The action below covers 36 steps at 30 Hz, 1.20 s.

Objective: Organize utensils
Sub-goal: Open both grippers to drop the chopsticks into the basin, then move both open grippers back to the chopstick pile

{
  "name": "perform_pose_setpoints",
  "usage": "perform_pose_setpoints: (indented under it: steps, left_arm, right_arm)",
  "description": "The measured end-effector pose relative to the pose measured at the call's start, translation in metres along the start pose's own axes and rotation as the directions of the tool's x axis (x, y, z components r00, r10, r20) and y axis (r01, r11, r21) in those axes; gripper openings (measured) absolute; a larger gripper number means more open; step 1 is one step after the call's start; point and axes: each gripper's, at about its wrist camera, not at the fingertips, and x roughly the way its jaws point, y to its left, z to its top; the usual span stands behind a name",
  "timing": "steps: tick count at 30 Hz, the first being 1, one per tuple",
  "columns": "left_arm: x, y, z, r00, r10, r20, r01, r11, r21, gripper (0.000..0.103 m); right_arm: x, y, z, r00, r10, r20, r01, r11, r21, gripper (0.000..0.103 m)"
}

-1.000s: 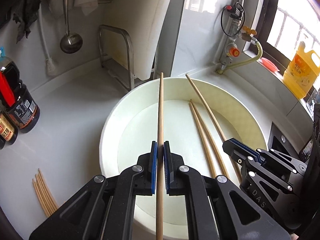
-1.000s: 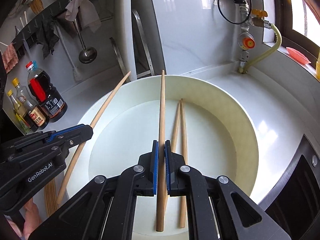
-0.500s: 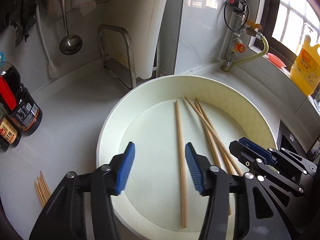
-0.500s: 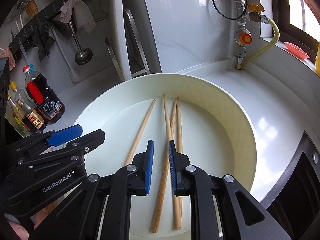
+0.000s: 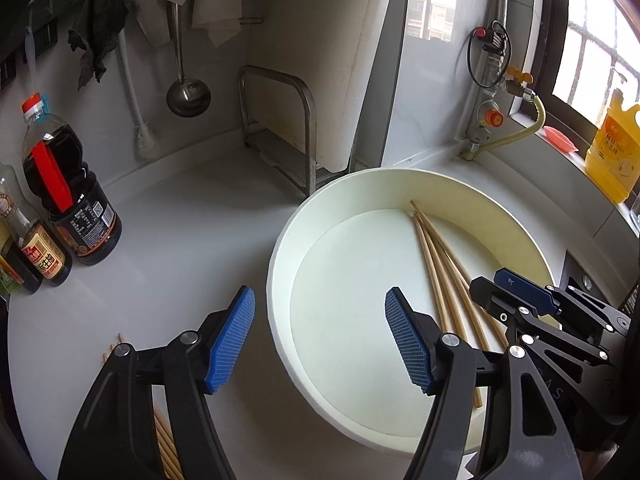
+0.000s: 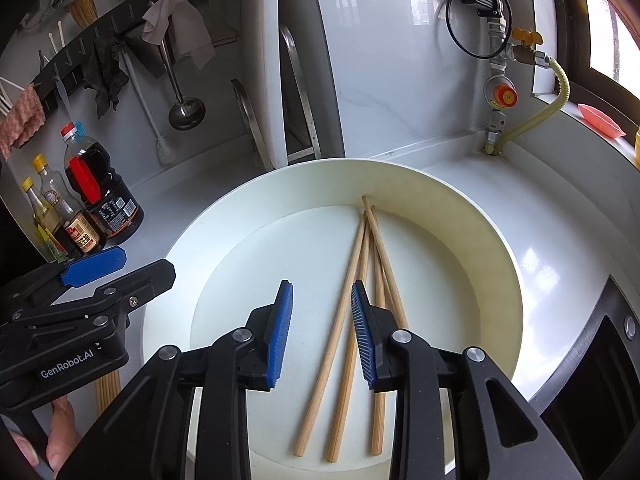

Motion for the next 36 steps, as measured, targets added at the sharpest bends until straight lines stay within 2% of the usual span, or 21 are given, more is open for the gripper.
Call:
perform_pose_setpoints:
  steps: [3,13,27,36]
  left_arm:
    - [-0.008,0.009,-0.005,1.0,0.012,0.006,-0.012,1.0,-0.011,0.073]
    - [-0.041,0.047,-0.026,0.997,0.062,0.034,-0.06,0.997,-0.057,0.076]
    - [-0.075,0.113,-0.071,0.987,0.158,0.033,-0.154,0.981,-0.119,0.077]
    - [-0.093,0.157,-0.105,0.981,0.193,0.025,-0.184,0.961,-0.205,0.078]
  right_arm:
    - [-0.005,0.007,0.001,1.0,0.016,0.011,-0.016,1.0,-0.011,0.035]
    - [-0.012,0.047,-0.002,0.996,0.087,0.021,-0.085,0.994,-0.073,0.044]
    - [-0.021,0.107,-0.018,0.985,0.174,0.011,-0.17,0.971,-0.168,0.048]
    - [-0.012,0.149,-0.038,0.969,0.243,-0.052,-0.248,0.944,-0.218,0.049]
